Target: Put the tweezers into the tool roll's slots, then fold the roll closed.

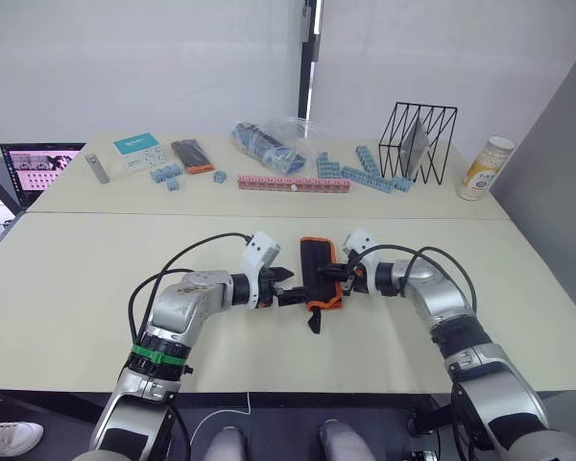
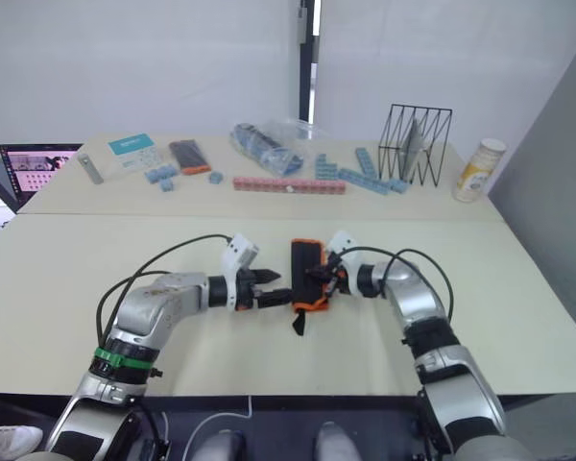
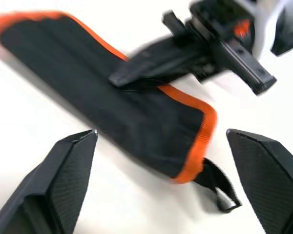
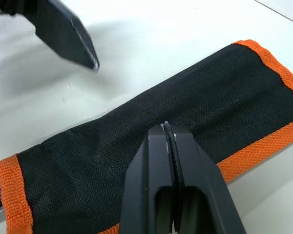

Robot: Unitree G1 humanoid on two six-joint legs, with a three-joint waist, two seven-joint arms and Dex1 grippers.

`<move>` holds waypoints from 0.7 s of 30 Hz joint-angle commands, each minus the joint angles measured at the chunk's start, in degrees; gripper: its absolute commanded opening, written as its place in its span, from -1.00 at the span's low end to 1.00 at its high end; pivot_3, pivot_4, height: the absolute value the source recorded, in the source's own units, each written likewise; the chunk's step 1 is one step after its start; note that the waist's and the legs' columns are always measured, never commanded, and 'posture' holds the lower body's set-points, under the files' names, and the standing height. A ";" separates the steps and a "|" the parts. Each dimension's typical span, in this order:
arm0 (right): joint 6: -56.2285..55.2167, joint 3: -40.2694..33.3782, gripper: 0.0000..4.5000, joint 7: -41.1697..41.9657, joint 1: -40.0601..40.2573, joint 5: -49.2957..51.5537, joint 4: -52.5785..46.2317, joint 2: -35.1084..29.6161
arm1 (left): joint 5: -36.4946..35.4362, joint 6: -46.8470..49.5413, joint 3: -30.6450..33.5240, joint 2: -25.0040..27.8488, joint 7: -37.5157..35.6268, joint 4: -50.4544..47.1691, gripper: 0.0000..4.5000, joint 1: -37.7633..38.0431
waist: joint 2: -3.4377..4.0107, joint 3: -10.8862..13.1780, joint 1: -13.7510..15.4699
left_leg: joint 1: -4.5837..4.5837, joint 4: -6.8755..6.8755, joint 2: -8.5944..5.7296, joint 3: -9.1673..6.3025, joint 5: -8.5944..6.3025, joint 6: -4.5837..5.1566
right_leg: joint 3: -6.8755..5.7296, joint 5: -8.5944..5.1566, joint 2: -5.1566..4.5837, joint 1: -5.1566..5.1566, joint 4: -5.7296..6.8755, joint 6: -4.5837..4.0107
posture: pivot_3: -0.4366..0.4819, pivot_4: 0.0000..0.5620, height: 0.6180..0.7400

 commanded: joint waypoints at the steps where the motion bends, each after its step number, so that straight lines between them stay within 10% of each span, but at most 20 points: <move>1: 0.72 1.10 -1.00 -0.45 1.00 -2.97 3.01 -0.29 | 0.64 -5.77 -1.43 -2.72 0.15 1.48 0.31 -0.30 | 0.00 0.00 -0.02 | -0.01 0.00 0.00 0.00 0.00 0.00 | 0.00 0.00 0.00 0.00 -0.01 0.00 | -0.05 -0.47 1.00; 10: 1.12 -1.81 -1.00 -2.60 0.84 -1.38 3.16 0.57 | 6.22 -15.38 -6.94 -6.47 -0.66 13.26 -0.98 -2.20 | 0.00 0.00 -0.30 | 0.01 -0.08 0.00 0.00 0.01 0.02 | 0.01 0.00 0.02 -0.07 0.05 0.01 | -0.05 -0.47 1.00; 21: -4.48 -4.00 -1.00 -12.42 -6.67 -4.42 17.45 6.51 | 16.73 -24.71 -14.42 -3.46 -1.87 24.72 -0.98 -1.47 | 0.08 -0.16 -0.82 | 0.31 -0.07 0.00 0.01 -0.03 -0.05 | 0.06 -0.03 0.02 0.06 -0.06 -0.05 | -0.05 -0.47 1.00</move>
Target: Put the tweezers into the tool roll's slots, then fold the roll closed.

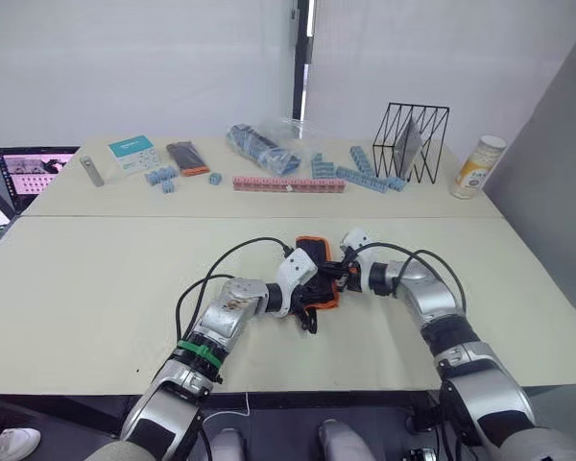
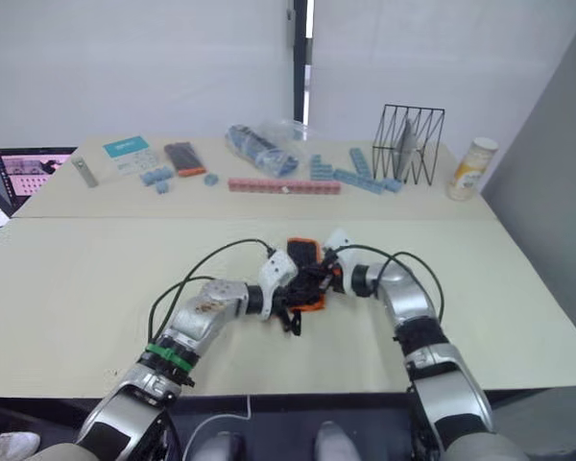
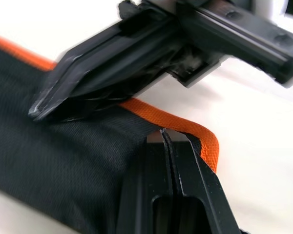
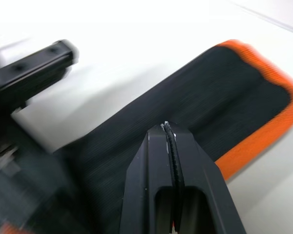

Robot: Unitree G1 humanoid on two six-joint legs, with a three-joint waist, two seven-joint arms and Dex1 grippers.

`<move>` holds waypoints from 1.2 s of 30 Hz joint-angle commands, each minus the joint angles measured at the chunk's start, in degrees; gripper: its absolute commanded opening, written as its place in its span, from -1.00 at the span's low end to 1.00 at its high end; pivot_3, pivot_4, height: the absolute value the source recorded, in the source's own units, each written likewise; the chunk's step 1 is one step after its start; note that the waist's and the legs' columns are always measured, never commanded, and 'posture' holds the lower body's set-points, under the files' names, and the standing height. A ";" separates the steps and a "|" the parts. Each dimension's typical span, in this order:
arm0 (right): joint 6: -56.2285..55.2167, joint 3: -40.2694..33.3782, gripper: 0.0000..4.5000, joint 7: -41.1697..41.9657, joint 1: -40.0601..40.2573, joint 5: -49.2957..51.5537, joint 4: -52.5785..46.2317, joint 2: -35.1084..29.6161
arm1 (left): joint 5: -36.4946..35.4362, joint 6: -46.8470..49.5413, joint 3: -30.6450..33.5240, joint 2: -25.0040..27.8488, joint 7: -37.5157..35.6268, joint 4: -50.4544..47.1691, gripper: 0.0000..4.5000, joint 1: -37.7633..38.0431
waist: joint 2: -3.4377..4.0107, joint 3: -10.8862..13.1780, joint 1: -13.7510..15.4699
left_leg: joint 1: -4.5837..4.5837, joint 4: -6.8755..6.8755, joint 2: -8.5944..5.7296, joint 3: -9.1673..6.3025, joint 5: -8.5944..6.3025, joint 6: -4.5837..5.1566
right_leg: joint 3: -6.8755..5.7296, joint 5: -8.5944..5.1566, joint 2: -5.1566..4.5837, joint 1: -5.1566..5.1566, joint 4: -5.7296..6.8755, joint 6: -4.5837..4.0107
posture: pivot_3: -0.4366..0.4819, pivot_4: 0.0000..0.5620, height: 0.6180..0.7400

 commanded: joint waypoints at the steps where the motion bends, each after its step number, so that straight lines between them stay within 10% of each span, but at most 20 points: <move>1: -2.86 -0.30 -1.00 -7.00 -3.87 -4.17 10.90 1.32 | 3.02 1.43 -1.66 1.47 -0.51 4.42 -0.98 2.57 | 0.01 -0.02 -0.26 | 0.04 -0.02 0.00 -0.01 0.00 0.00 | 0.00 0.00 0.00 0.02 0.00 -0.01 | -0.05 -0.47 1.00; 15: -9.37 -3.33 -1.00 -20.22 -13.03 -8.12 29.58 5.67 | -0.58 5.83 3.47 2.76 -0.70 -2.86 -0.98 7.14 | 0.09 -0.25 -1.63 | 0.10 -0.30 0.01 -0.05 0.01 0.10 | -0.01 -0.02 0.04 -0.02 0.16 -0.03 | -0.05 -0.47 1.00; 30: -14.99 -12.80 -1.00 -4.06 -9.08 0.65 11.58 -4.36 | -22.06 17.41 26.03 7.92 2.31 -32.24 -0.98 8.27 | 0.31 0.40 -1.60 | -1.57 -0.37 -0.06 -0.15 0.26 0.50 | 0.06 0.39 0.05 -1.55 0.24 0.61 | -0.05 -0.47 1.00; 36: -5.29 -13.71 -0.62 4.67 2.30 5.59 -9.13 -12.52 | -18.41 13.43 31.71 23.26 -1.27 -31.48 -0.19 16.24 | 0.35 0.43 -0.94 | -1.71 -1.07 -0.06 -0.10 0.21 0.49 | 0.07 0.33 0.03 -2.02 0.18 0.45 | -0.05 -0.47 1.00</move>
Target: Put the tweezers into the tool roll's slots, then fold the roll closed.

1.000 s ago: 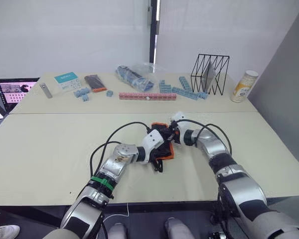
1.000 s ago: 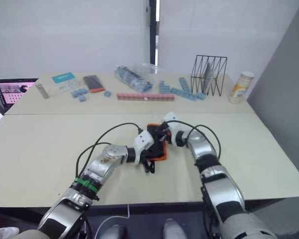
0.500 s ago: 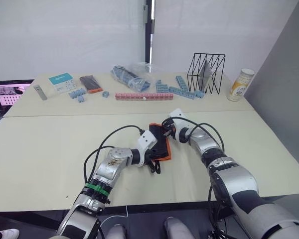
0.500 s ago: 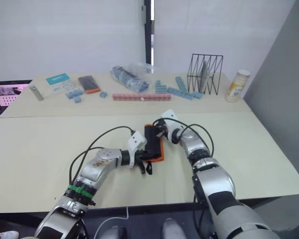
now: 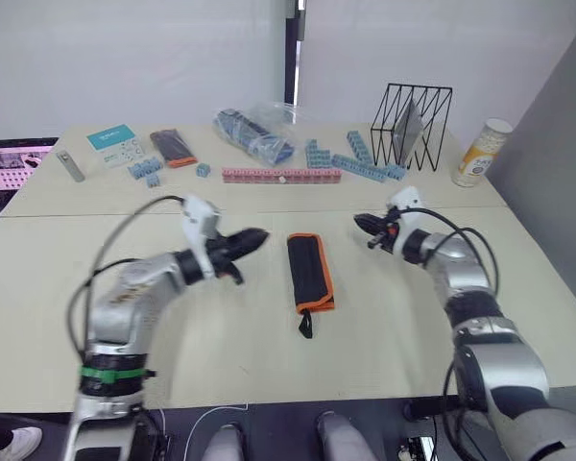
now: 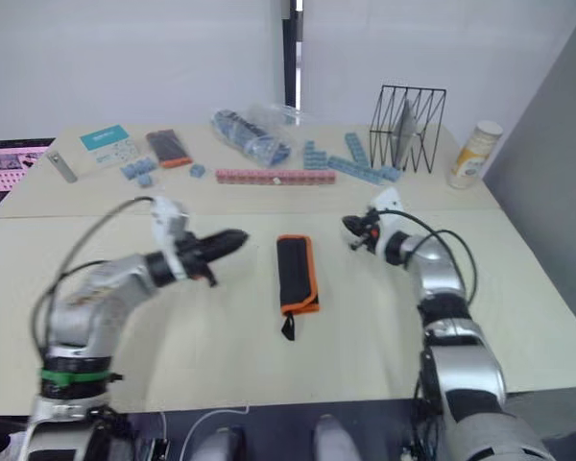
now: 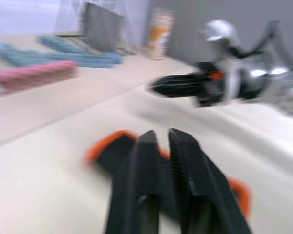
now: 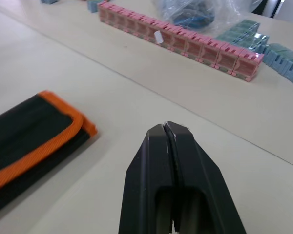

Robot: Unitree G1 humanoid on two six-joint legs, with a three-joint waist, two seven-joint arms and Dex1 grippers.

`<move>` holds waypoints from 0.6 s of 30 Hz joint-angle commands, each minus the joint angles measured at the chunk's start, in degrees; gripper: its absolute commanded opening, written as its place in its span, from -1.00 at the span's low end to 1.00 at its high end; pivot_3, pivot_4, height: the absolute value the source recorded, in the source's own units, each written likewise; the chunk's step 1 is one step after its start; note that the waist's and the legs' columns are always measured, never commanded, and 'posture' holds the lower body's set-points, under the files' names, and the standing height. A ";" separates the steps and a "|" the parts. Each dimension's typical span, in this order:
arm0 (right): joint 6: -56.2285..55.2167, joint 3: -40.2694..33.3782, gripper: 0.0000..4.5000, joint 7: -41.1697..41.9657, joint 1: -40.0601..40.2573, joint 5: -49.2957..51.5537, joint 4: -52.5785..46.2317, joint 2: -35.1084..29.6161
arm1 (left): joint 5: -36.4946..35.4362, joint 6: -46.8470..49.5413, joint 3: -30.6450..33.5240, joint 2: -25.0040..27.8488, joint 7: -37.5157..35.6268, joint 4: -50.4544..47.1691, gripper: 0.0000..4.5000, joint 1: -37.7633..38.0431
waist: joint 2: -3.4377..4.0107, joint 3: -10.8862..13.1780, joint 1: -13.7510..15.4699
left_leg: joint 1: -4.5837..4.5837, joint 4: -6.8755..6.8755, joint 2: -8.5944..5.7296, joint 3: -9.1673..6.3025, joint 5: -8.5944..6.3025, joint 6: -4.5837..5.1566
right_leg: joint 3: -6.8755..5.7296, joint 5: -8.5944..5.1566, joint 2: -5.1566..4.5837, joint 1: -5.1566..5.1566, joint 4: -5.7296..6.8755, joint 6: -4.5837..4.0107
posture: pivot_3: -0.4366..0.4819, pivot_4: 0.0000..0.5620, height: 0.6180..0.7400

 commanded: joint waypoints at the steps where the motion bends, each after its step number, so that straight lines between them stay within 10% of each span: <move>1: 4.84 -2.49 -0.49 3.90 4.02 4.17 -10.79 -3.82 | 3.40 -5.25 2.47 5.80 -2.18 1.29 -0.08 4.86 | 0.01 0.02 0.22 | -0.01 0.00 0.00 0.02 -0.03 -0.02 | 0.00 -0.03 -0.01 -0.01 -0.01 -0.05 | -0.05 -0.47 1.00; 8: 6.45 -7.45 0.60 7.83 16.02 8.81 -18.90 -10.37 | 7.04 -18.91 10.81 13.82 -4.56 8.93 0.98 16.43 | -0.10 0.12 1.56 | 0.07 0.11 0.05 0.19 -0.03 -0.05 | -0.01 -0.23 -0.05 -0.01 -0.06 -0.15 | -0.05 -0.47 1.00; 11: 5.07 -10.06 0.99 8.20 20.68 10.21 -19.90 -11.65 | 6.23 -21.40 14.68 15.63 -6.22 11.00 1.00 21.30 | -0.11 0.12 1.68 | 0.07 0.11 0.07 0.26 -0.03 -0.05 | -0.01 -0.48 -0.08 -0.04 -0.04 -0.59 | -0.05 -0.47 1.00; 18: 3.82 -13.12 0.99 8.12 26.63 11.20 -19.34 -13.33 | 6.84 -26.53 19.47 15.29 -5.98 13.89 1.00 29.18 | -0.11 0.12 1.72 | 0.20 0.13 0.10 0.34 -0.03 -0.05 | 0.01 -0.47 -0.09 -0.01 0.01 -0.62 | -0.05 -0.47 1.00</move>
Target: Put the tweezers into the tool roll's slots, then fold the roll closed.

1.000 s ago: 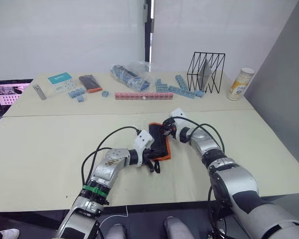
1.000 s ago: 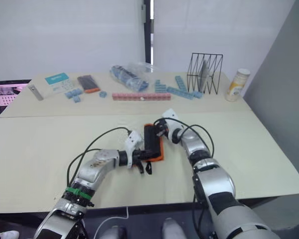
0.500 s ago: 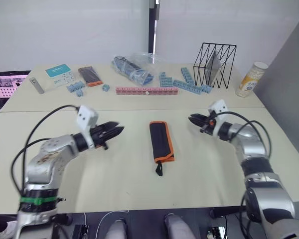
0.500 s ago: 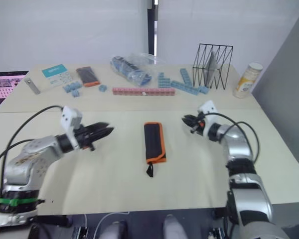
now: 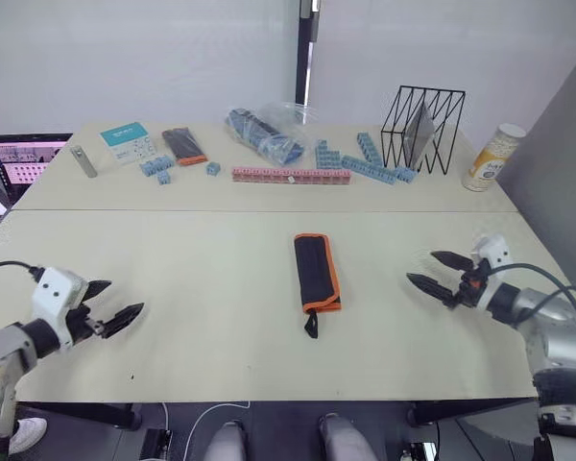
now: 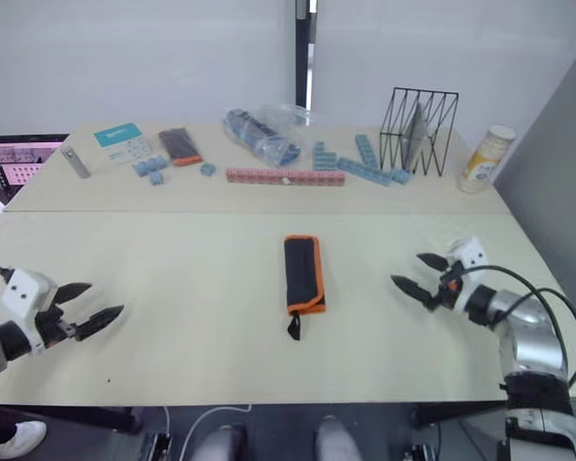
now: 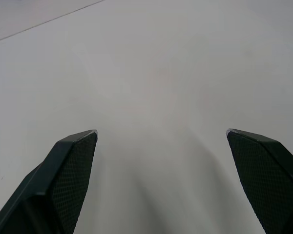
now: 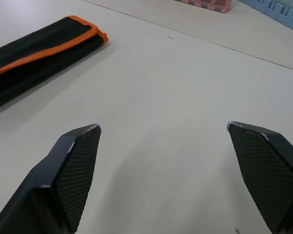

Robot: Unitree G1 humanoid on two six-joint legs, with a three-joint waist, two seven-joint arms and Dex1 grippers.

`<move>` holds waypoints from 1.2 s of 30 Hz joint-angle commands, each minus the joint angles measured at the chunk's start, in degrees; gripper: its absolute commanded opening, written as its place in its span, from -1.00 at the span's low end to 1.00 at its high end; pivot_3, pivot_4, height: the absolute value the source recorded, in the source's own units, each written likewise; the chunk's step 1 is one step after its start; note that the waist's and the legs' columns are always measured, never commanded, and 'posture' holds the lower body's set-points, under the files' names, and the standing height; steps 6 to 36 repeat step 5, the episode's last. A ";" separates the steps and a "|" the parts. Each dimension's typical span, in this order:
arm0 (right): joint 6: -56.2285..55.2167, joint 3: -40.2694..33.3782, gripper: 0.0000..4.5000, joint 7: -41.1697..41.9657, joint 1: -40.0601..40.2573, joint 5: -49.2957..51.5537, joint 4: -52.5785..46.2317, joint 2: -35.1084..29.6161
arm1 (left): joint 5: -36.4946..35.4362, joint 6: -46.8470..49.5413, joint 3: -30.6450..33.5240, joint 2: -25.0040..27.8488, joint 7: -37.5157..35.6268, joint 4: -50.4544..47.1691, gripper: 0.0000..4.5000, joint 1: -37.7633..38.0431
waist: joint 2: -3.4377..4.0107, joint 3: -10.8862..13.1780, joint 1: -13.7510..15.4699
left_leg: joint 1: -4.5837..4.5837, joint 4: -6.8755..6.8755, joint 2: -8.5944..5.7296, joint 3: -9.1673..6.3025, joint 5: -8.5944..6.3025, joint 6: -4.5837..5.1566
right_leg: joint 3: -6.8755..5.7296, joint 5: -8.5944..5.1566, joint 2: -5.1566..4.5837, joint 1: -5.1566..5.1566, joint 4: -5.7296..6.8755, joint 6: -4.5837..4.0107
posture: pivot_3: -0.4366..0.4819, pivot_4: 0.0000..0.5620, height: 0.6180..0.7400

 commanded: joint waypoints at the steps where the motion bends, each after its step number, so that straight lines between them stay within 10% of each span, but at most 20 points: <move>1: -0.55 -1.95 0.99 1.18 0.81 1.64 -0.92 -1.69 | 0.10 -3.13 2.41 -0.02 0.89 -0.44 1.00 1.20 | 0.00 0.00 0.01 | 0.02 0.00 0.00 0.01 0.00 0.00 | 0.01 0.00 0.00 0.02 0.00 0.00 | -0.05 -0.47 1.00; 36: -1.26 -2.08 0.99 1.47 1.10 1.78 -0.28 -1.44 | -0.49 -3.61 2.41 -0.25 0.99 0.45 1.00 2.48 | -0.01 0.00 0.00 | 0.11 0.00 0.02 0.04 0.00 0.00 | 0.01 0.01 0.01 0.05 0.04 -0.03 | -0.05 -0.47 1.00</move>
